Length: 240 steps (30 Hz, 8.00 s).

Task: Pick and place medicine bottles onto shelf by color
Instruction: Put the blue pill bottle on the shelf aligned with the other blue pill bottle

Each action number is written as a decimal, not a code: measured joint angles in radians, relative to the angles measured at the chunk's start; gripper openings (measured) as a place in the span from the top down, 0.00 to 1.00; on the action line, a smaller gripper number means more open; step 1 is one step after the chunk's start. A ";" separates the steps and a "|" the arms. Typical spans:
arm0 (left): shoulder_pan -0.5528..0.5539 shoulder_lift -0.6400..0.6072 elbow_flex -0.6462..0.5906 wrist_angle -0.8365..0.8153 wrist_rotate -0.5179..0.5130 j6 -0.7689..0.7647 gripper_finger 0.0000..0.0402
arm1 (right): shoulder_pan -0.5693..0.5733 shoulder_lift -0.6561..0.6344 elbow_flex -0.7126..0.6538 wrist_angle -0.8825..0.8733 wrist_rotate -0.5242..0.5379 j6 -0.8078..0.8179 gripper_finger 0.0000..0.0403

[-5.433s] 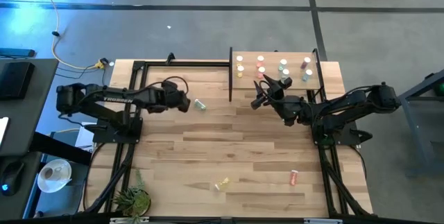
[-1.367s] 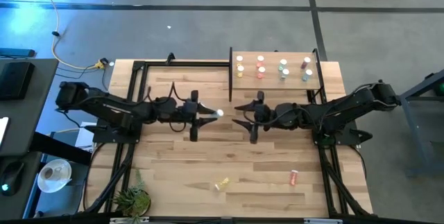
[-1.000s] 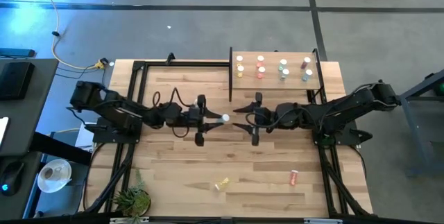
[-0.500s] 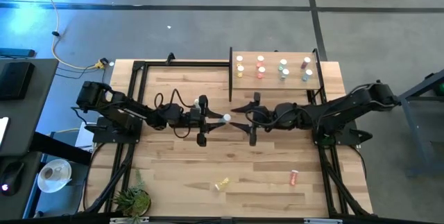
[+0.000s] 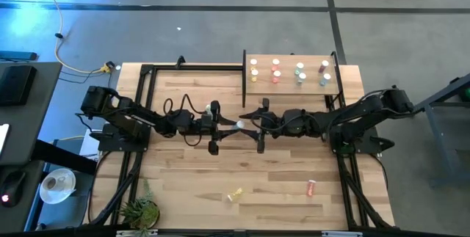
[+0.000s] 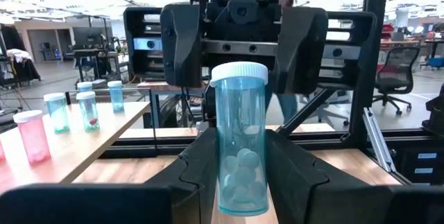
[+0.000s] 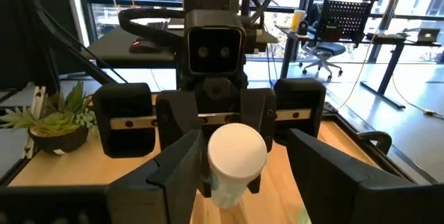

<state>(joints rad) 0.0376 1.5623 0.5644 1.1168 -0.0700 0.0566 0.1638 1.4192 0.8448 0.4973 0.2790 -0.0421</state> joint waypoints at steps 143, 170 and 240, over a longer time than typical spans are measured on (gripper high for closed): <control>0.001 -0.005 0.000 -0.132 -0.125 0.078 0.41 | 0.024 -0.722 -0.029 -1.933 0.742 1.257 0.73; 0.001 -0.005 0.000 -0.134 -0.128 0.078 0.41 | 0.039 -0.720 -0.154 -1.885 0.873 1.346 0.73; 0.001 -0.005 0.000 -0.133 -0.127 0.078 0.41 | -0.284 -0.640 -0.155 -1.645 0.779 1.062 0.59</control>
<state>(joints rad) 0.0384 1.5570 0.5644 0.9840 -0.1970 0.1345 -0.1204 0.7792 0.6895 -1.1473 1.0577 1.0199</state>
